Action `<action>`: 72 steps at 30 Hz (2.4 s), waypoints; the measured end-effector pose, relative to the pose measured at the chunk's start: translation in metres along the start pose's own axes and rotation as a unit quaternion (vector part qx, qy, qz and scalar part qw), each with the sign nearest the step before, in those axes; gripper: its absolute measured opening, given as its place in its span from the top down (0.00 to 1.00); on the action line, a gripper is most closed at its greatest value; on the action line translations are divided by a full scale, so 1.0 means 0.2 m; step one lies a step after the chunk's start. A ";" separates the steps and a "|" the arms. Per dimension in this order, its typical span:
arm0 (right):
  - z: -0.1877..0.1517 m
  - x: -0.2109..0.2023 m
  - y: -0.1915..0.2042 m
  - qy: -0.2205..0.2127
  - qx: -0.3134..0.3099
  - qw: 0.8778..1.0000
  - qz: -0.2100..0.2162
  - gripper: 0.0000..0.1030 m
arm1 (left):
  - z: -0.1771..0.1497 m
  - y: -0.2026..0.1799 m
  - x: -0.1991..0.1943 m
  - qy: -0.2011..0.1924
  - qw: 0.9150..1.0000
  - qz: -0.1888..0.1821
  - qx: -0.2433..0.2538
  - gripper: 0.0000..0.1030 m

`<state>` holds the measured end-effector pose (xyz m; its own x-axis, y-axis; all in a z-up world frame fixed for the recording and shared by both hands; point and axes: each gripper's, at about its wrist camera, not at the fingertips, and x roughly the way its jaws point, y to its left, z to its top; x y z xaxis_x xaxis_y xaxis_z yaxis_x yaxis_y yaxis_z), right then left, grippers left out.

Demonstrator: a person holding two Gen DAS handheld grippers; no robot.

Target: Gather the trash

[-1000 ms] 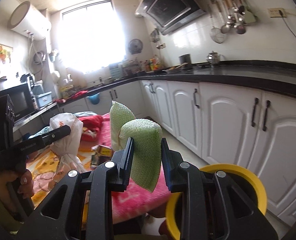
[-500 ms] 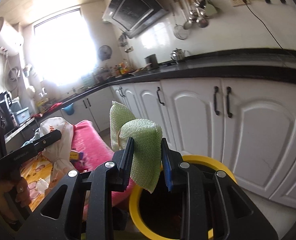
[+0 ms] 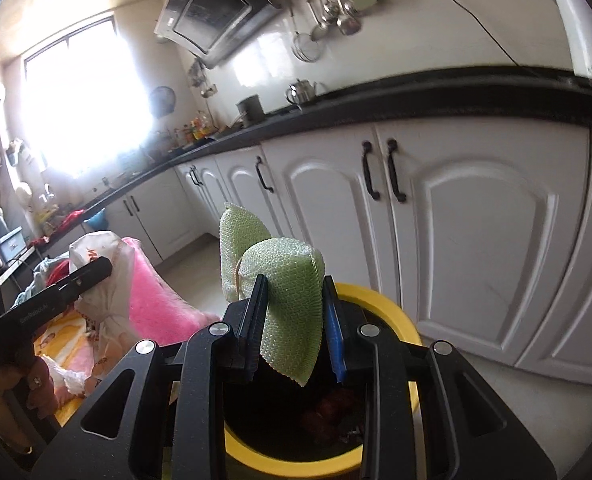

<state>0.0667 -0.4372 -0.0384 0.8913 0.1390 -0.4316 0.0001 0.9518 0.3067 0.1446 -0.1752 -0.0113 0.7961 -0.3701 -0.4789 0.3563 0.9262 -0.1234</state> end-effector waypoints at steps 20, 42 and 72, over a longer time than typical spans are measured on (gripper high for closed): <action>-0.13 0.13 -0.13 0.052 0.040 0.998 -0.023 0.74 | -0.17 -0.11 0.30 0.072 0.997 -0.017 0.037 0.65; -0.11 0.13 -0.07 0.044 0.036 0.998 -0.012 0.50 | -0.13 0.05 0.14 0.049 0.998 -0.008 -0.024 0.11; -0.01 0.08 0.50 0.019 -0.084 0.994 0.072 0.36 | -0.01 0.43 -0.32 -0.052 0.992 0.063 -0.092 0.11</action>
<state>0.0805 -0.3397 -0.0172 0.8593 0.2843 -0.4252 -0.2048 0.9530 0.2233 0.1236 -0.0708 0.0068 0.8782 -0.2477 -0.4092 0.1638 0.9595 -0.2293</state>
